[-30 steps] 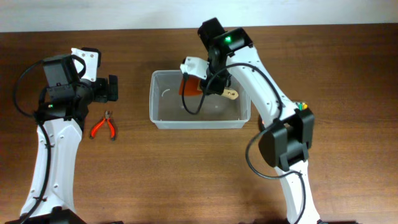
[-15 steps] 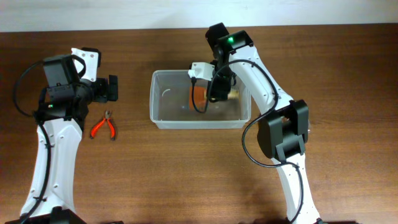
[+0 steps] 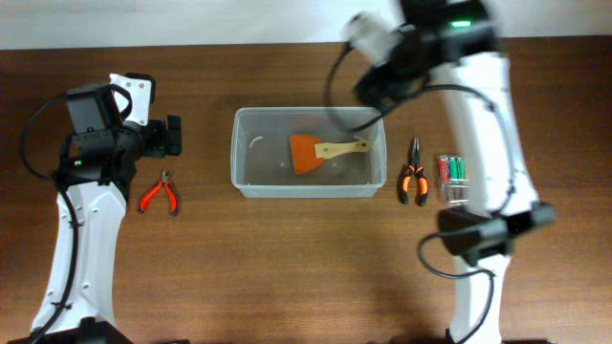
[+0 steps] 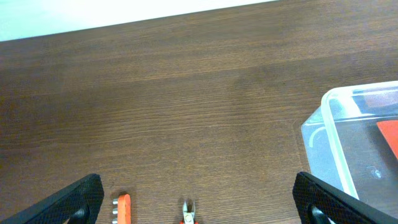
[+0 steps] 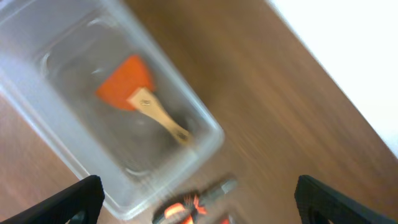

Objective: Pack container
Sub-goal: 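Move the right gripper back to the screwdriver case, then grasp the clear screwdriver case with the right gripper, then carry the screwdriver case into the container and release it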

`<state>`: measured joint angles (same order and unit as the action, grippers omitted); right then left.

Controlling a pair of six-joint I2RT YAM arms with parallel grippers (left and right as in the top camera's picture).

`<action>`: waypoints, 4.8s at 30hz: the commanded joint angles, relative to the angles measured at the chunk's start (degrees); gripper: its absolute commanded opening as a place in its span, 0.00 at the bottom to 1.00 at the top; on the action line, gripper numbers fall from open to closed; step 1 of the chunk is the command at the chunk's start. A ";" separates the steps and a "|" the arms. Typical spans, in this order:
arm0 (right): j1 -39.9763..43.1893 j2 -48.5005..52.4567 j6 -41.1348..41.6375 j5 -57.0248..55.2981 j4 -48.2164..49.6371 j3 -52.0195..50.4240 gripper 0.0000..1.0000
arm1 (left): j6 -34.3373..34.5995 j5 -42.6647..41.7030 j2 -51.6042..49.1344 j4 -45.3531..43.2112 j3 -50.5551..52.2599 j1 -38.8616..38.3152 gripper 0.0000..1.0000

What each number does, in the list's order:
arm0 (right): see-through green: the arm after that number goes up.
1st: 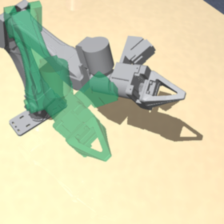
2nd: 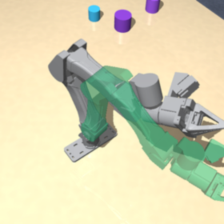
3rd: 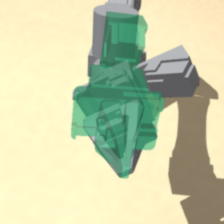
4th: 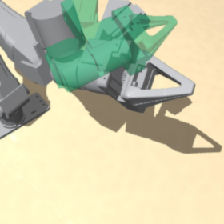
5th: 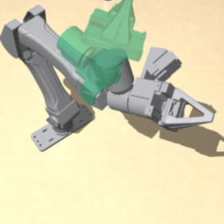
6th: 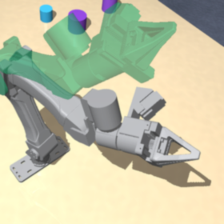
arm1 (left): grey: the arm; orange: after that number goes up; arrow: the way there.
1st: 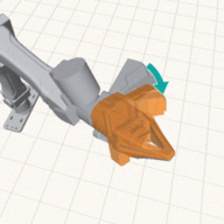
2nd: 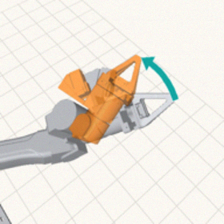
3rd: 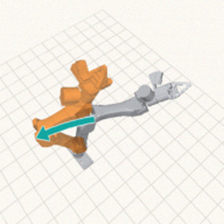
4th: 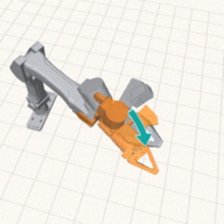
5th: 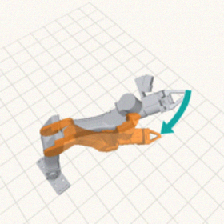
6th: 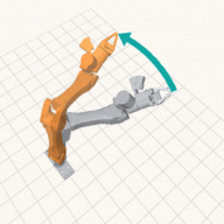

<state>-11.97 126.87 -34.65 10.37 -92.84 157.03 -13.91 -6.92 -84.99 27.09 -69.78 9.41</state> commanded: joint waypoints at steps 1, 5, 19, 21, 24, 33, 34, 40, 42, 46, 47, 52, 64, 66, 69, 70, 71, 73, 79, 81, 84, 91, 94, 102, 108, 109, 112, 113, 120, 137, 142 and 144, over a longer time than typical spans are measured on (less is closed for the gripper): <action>8.09 -2.89 9.77 3.45 -0.37 0.81 0.99 | -0.55 -0.79 -0.52 0.00 -1.14 0.20 0.99; 17.20 -2.27 20.26 2.29 -0.35 0.13 0.97 | -0.55 -0.79 -0.52 0.00 -1.14 0.20 0.99; 26.97 4.04 29.44 -6.58 2.19 -23.47 0.98 | -0.55 -0.79 -0.52 0.00 -1.14 0.20 0.99; 26.45 4.04 26.86 -6.62 3.26 -27.74 0.99 | -0.55 -0.79 -0.52 0.00 -1.14 0.20 0.99; 25.38 4.04 25.03 -7.21 4.90 -33.86 0.99 | -0.55 -0.79 -0.52 0.00 -1.14 0.20 0.99; 23.56 4.04 22.84 -8.11 13.00 -45.18 0.99 | -0.55 -0.79 -0.52 0.00 -1.14 0.20 0.99; 23.47 4.04 22.86 -8.09 14.16 -45.94 0.99 | -0.55 -0.79 -0.52 0.00 -1.14 0.20 0.99; 23.43 4.04 22.21 -8.07 19.15 -49.66 0.99 | -0.55 -0.79 -0.52 0.00 -1.14 0.20 0.99; 23.12 4.04 19.78 -7.82 20.04 -50.77 0.99 | -0.55 -0.79 -0.52 0.00 -1.14 0.20 0.99; 22.29 4.04 18.60 -7.87 21.55 -52.74 0.98 | -0.55 -0.79 -0.52 0.00 -1.14 0.20 0.99; 22.12 4.04 18.58 -7.89 21.90 -53.13 0.99 | -0.55 -0.79 -0.52 0.00 -1.14 0.20 0.99; 21.68 4.04 18.58 -8.13 24.48 -56.63 0.99 | -0.55 -0.79 -0.52 0.00 -1.14 0.20 0.99; 22.01 4.04 22.36 -13.16 26.01 -60.46 0.93 | -0.55 -0.79 -0.52 0.00 -1.14 0.20 0.99; 22.27 4.04 23.21 -13.62 25.97 -60.46 0.92 | -0.55 -0.79 -0.52 0.00 -1.14 0.20 0.99; 22.58 4.04 23.34 -13.73 24.70 -60.46 0.92 | -0.55 -0.79 -0.52 0.00 -1.14 0.20 0.99; 22.60 4.04 23.34 -13.97 24.37 -60.50 0.91 | -0.55 -0.79 -0.52 0.00 -1.14 0.20 0.99; 22.60 4.04 23.34 -14.12 24.24 -60.50 0.92 | -0.55 -0.79 -0.52 0.00 -1.14 0.20 0.99; 22.58 4.04 23.34 -14.10 24.72 -60.50 0.92 | -0.55 -0.79 -0.52 0.00 -1.14 0.20 0.99; 22.51 4.04 22.73 -14.10 26.12 -60.50 0.86 | -0.55 -0.79 -0.52 0.00 -1.14 0.20 0.99; 22.53 4.04 22.12 -14.05 26.88 -60.50 0.86 | -0.55 -0.79 -0.52 0.00 -1.14 0.20 0.99; 22.47 4.04 20.44 -13.86 27.28 -60.50 0.85 | -0.55 -0.79 -0.52 0.00 -1.14 0.20 0.99; 22.49 4.04 20.59 -13.86 27.30 -60.50 0.74 | -0.55 -0.79 -0.52 0.00 -1.14 0.20 0.99; 22.49 4.04 22.80 -13.88 27.80 -60.50 0.70 | -0.55 -0.79 -0.52 0.00 -1.14 0.20 0.99; 22.49 3.98 25.14 -13.66 26.86 -59.30 0.59 | -0.55 -0.79 -0.52 0.00 -1.14 0.20 0.99; 22.47 3.17 26.45 -13.42 21.40 -51.67 0.51 | -0.55 -0.79 -0.52 0.00 -1.14 0.20 0.99; 22.43 2.71 26.62 -12.76 20.31 -49.79 0.50 | -0.55 -0.79 -0.52 0.00 -1.14 0.20 0.99; 21.92 1.44 26.62 -10.58 17.49 -44.41 0.51 | -0.55 -0.79 -0.52 0.00 -1.14 0.20 0.99; 21.57 1.05 26.60 -10.14 16.52 -42.40 0.51 | -0.55 -0.79 -0.52 0.00 -1.14 0.20 0.99; 14.84 0.33 26.56 -9.07 7.54 -24.11 0.50 | -0.55 -0.79 -0.52 0.00 -1.14 0.20 0.99; -17.05 1.88 8.07 -9.09 9.31 -17.16 0.50 | -0.55 -0.79 -0.52 0.00 -1.14 0.20 0.99; -19.26 2.21 -6.56 -9.16 11.69 -24.22 0.41 | -0.55 -0.79 -0.52 0.00 -1.14 0.20 0.99; -18.62 2.21 -10.64 -9.81 12.09 -27.76 0.39 | -0.55 -0.79 -0.52 0.00 -1.14 0.20 0.99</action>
<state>-31.75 128.95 -34.57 1.34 -80.99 133.08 -13.93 -6.92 -84.99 27.18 -69.78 9.41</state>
